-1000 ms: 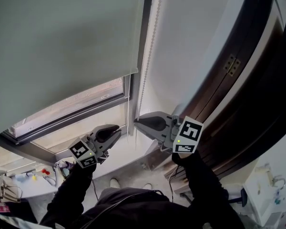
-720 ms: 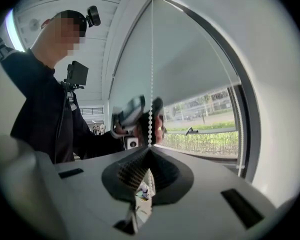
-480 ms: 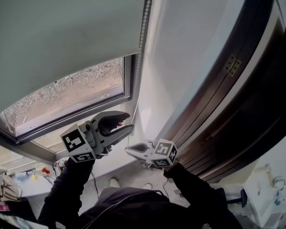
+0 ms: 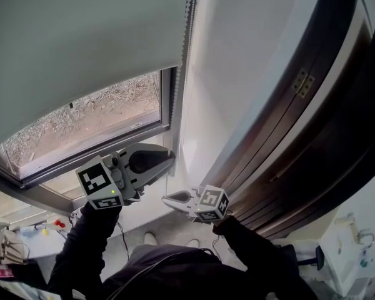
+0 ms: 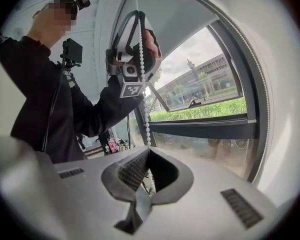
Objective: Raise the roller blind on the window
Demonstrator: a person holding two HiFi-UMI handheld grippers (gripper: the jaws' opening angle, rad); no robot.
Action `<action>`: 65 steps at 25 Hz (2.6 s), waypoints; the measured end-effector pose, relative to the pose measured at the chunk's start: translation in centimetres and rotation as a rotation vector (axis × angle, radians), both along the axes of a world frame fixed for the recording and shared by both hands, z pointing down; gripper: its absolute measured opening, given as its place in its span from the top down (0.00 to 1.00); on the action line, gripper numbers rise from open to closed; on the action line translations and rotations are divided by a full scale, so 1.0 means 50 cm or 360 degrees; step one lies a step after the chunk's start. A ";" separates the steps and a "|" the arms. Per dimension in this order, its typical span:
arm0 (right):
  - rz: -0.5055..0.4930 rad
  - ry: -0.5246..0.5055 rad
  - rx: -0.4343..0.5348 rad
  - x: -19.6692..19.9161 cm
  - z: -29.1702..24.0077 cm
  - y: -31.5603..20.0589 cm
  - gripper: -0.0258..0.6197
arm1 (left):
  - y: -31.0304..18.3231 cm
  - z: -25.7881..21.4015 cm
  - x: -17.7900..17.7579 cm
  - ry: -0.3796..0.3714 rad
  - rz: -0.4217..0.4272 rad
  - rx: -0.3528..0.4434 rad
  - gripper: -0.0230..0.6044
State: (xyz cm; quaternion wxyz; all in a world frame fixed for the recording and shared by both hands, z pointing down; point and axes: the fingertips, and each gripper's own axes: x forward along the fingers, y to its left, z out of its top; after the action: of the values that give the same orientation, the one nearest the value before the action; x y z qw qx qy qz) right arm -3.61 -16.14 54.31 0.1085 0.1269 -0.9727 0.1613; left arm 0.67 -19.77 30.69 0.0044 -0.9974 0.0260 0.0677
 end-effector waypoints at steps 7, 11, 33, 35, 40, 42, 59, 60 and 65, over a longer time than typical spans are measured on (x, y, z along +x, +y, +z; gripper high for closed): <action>-0.0056 -0.0024 -0.0064 0.008 0.001 0.015 0.95 | -0.008 0.011 -0.001 0.0006 -0.0004 -0.0107 0.95; -0.0097 -0.0117 -0.0037 0.029 -0.033 0.018 0.78 | -0.003 0.024 -0.006 -0.0061 -0.0068 -0.0012 0.95; 0.0023 -0.0461 0.0472 0.067 -0.513 -0.092 0.59 | 0.058 0.480 0.002 -0.0337 -0.0002 -0.0356 0.95; 0.0026 -0.0472 0.0487 0.064 -0.520 -0.094 0.70 | 0.057 0.479 -0.001 -0.0309 -0.0008 -0.0366 0.95; 0.0049 -0.0461 0.0510 0.063 -0.530 -0.102 0.88 | 0.064 0.478 -0.003 -0.0300 -0.0015 -0.0354 0.95; 0.0057 -0.0468 0.0467 0.066 -0.528 -0.106 0.92 | 0.066 0.477 -0.004 -0.0292 -0.0025 -0.0363 0.95; 0.0173 -0.0311 0.0464 0.083 -0.410 -0.109 0.95 | -0.035 0.225 -0.074 0.0048 -0.0261 -0.0265 0.79; 0.0165 -0.0305 0.0426 0.078 -0.386 -0.104 0.95 | -0.034 0.202 -0.073 0.0067 -0.0256 -0.0245 0.79; 0.0147 -0.0250 0.0271 0.061 -0.266 -0.083 0.95 | -0.022 0.124 -0.050 0.0114 -0.0199 -0.0155 0.79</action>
State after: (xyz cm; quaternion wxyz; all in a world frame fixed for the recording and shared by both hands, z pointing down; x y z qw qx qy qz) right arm -0.56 -20.32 41.03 0.0132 0.1672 -0.9815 0.0923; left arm -1.82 -20.87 36.91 -0.0407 -0.9898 0.0915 0.1015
